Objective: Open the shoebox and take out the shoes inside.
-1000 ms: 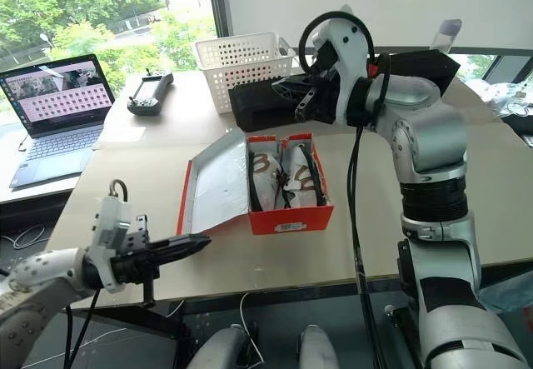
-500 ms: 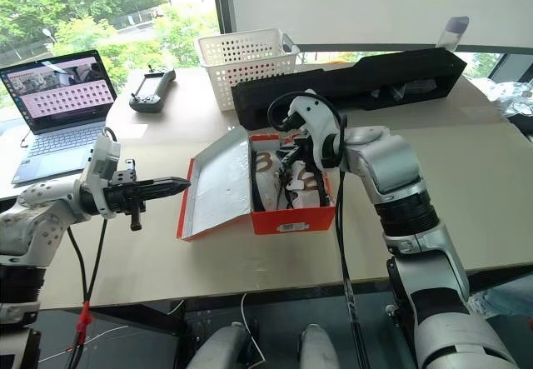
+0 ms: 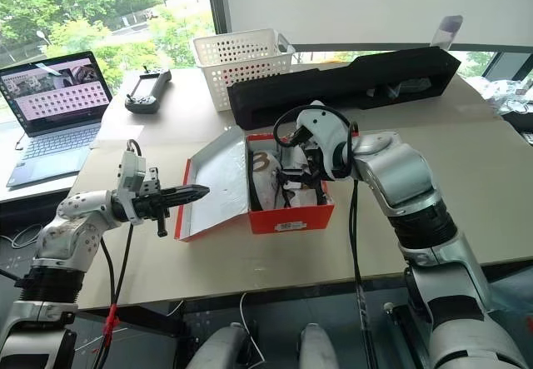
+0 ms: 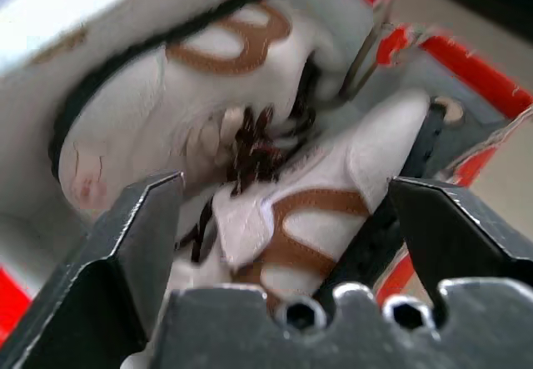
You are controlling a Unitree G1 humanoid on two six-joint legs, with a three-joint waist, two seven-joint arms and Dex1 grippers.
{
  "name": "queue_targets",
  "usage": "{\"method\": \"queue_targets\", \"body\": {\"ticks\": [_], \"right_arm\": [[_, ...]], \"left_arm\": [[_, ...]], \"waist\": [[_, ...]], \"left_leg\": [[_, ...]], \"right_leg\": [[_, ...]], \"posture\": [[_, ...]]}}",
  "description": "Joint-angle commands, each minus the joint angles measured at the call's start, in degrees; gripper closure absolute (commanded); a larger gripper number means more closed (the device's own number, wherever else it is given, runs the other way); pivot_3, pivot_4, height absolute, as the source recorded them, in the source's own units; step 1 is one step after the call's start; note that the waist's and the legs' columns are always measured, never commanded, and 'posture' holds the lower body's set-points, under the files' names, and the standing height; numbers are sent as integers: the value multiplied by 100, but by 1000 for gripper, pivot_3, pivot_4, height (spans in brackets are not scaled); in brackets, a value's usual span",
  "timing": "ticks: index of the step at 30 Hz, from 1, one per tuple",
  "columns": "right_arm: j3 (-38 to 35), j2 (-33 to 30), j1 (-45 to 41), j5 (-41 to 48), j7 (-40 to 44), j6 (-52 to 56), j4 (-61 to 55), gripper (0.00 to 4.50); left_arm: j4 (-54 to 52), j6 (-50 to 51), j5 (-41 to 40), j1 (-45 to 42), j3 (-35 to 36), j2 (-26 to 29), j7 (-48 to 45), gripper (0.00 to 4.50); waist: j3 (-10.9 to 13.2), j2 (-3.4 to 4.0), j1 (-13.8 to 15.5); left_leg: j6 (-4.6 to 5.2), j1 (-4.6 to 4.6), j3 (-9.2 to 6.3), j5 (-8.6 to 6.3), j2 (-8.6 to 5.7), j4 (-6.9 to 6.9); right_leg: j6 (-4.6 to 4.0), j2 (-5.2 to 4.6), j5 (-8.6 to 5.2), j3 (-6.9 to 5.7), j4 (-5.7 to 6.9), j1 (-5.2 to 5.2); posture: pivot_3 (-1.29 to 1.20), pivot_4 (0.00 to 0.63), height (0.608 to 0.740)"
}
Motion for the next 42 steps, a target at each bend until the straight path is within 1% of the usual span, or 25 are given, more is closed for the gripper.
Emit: {"method": "queue_targets", "body": {"ticks": [1,5,11,15,18,19,20,25,27,30,33,38,39,42], "right_arm": [[406,-259,16,-274,233,-308,-334,58],[742,-218,63,-649,144,-610,-87,58],[835,-36,82,-1109,4,-955,477,58],[729,210,126,-1219,-67,-979,718,58],[715,324,198,-1362,-154,-966,914,58],[728,335,220,-1416,-184,-954,968,58],[752,341,236,-1484,-215,-940,1022,58],[755,561,405,-1569,-293,-752,1104,58],[737,669,480,-1584,-326,-700,1112,58],[698,815,578,-1596,-341,-635,1129,58],[656,922,687,-1658,-379,-669,1204,813],[568,1060,732,-1704,-425,-711,1325,2554],[557,1083,728,-1711,-433,-718,1351,2805],[498,1161,710,-1723,-470,-734,1407,3835]], "left_arm": [[-208,-53,-19,37,119,23,15,4500],[-361,-13,-64,55,175,51,43,4500],[-696,176,-159,-73,287,247,52,4500],[-892,336,-212,-115,335,360,82,4500],[-1021,412,-230,-109,382,414,135,4500],[-1071,449,-253,-107,401,441,145,4500],[-1118,488,-274,-108,421,468,153,4500],[-1243,654,-382,-154,512,677,102,4500],[-1253,684,-397,-168,533,717,93,4500],[-1299,779,-462,-174,582,763,53,4500],[-1343,910,-569,-187,620,772,52,4500],[-1321,988,-599,-169,609,749,84,4500],[-1318,996,-600,-170,605,739,93,4500],[-1329,1012,-611,-160,597,727,100,4500]], "waist": [[0,0,-16],[-1,-1,-18],[-3,-5,9],[-9,-15,8],[-13,-19,-22],[-15,-20,-29],[-15,-21,-29],[-40,-49,-26],[-53,-63,-31],[-61,-73,-40],[-71,-78,-77],[-78,-84,-112],[-79,-87,-112],[-82,-91,-112]], "left_leg": [[0,0,0,0,0,0],[0,0,1,0,1,1],[0,1,0,0,0,7],[-1,27,0,-1,1,11],[4,73,0,-6,4,8],[4,78,0,-7,5,7],[4,79,0,-7,6,6],[4,89,-1,-7,7,6],[4,105,-1,-8,8,5],[4,118,0,-9,13,-2],[4,128,0,-10,17,-12],[4,132,0,-10,18,-13],[4,132,0,-10,18,-13],[3,129,0,-10,18,-14]], "right_leg": [[1,-1,0,1,0,0],[4,-2,0,1,0,1],[6,0,3,0,-2,6],[12,1,2,-1,-4,29],[46,-2,-24,0,-14,82],[41,-4,-33,0,-17,87],[20,-8,-46,-2,-15,87],[19,-8,-46,-4,-14,86],[17,-10,-48,-2,-15,89],[19,-32,-51,-2,-15,97],[17,-36,-54,-2,-15,101],[16,-40,-56,-4,-16,102],[16,-39,-56,-5,-16,102],[16,-42,-56,-4,-16,98]], "posture": [[0,150,738],[0,150,738],[0,150,738],[0,150,738],[0,150,738],[0,150,738],[0,150,738],[0,150,738],[0,150,738],[0,150,738],[0,150,738],[0,150,738],[0,150,738],[0,150,738]]}}
